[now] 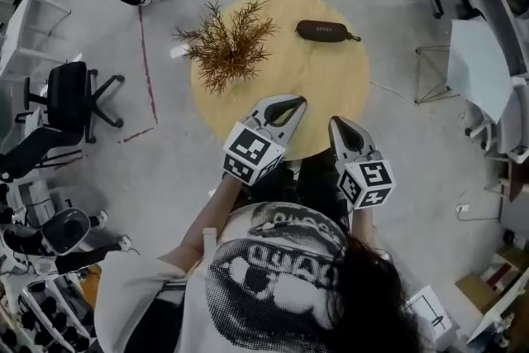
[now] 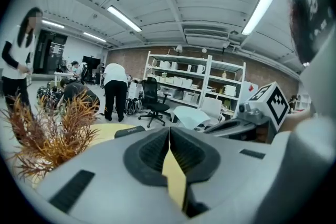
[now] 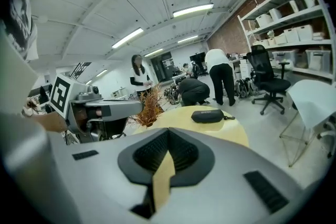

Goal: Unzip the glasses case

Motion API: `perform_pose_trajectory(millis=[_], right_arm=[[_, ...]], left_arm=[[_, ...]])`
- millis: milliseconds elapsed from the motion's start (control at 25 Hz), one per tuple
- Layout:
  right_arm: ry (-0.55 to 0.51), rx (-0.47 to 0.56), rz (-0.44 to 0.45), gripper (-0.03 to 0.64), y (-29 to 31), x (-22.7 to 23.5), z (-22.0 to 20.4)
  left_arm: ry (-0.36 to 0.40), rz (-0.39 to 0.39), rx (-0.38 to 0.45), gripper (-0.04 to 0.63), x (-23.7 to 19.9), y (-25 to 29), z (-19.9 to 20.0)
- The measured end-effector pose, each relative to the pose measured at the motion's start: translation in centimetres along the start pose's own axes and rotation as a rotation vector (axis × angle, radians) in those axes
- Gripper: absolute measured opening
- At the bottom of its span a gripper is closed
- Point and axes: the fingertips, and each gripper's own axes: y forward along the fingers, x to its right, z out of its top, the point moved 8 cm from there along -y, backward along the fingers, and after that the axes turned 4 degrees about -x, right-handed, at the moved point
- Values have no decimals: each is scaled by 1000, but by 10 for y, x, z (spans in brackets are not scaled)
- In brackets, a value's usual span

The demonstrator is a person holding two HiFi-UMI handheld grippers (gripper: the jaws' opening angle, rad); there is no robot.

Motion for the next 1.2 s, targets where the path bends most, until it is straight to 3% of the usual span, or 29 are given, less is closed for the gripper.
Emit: perform_pose_trajectory(millis=[520,880,960,1120,1200], right_arm=[[-262,-186,281,-2,86,106,65],[-518,-286,375,0,157,153,78],[-580,-324,392,59,177,163,81],[-711,-391,425,115,218,178,91],[-766,-450,465,208,243,180,93]], left_arm=[[-209,342,29,12,-10,49,18],[-266,504,7,12,7,53,9],[-283,534,12,12,9,50,8],[-301,592,20,12,15,45,7],[-314,627,23,12,16,41,4]])
